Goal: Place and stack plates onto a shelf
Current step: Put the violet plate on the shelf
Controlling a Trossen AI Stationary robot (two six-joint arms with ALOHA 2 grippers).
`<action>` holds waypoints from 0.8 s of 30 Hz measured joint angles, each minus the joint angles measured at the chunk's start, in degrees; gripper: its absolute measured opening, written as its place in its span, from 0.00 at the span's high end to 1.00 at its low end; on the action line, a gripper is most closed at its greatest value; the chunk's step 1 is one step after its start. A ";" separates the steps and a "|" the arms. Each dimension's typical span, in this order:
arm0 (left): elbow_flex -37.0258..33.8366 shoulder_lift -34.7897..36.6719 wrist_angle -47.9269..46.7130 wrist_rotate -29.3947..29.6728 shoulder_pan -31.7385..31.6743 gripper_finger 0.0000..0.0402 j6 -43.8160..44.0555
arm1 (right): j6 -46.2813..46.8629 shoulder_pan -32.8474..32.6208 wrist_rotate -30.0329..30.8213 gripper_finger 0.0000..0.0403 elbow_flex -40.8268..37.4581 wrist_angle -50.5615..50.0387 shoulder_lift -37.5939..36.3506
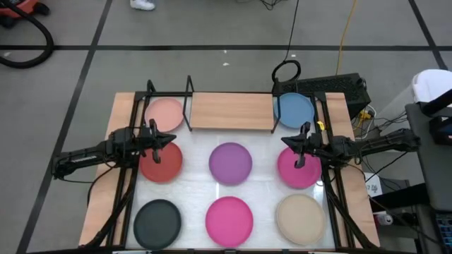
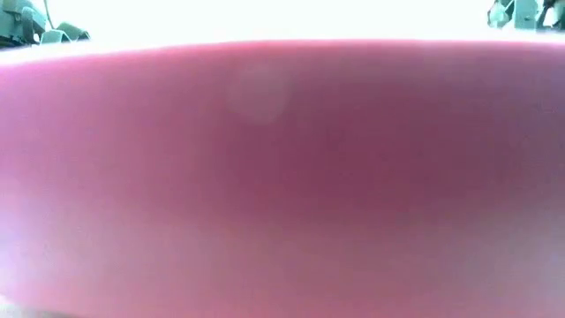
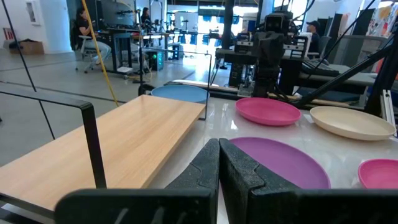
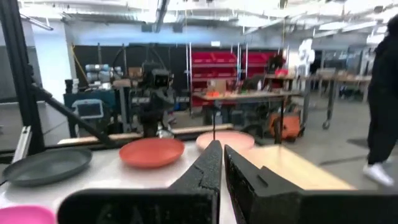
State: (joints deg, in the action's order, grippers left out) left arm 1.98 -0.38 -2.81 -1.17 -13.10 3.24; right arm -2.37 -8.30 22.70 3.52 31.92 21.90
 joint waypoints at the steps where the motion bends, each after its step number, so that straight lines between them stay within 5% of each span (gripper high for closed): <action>1: 0.00 0.00 0.00 0.00 0.02 0.98 -0.01 | -0.36 0.14 0.00 0.98 0.50 0.14 1.25; 14: 0.00 0.00 0.00 0.00 0.01 0.98 0.00 | -3.87 1.21 -2.31 0.97 8.82 -6.97 16.81; 24: 0.00 0.00 0.00 0.00 0.00 0.98 0.00 | -5.63 1.19 -9.41 0.74 9.13 -2.63 27.94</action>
State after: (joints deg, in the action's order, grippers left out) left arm 1.98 -0.38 -2.80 -1.17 -13.10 3.25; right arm -8.00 -7.11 13.29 12.65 29.29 49.85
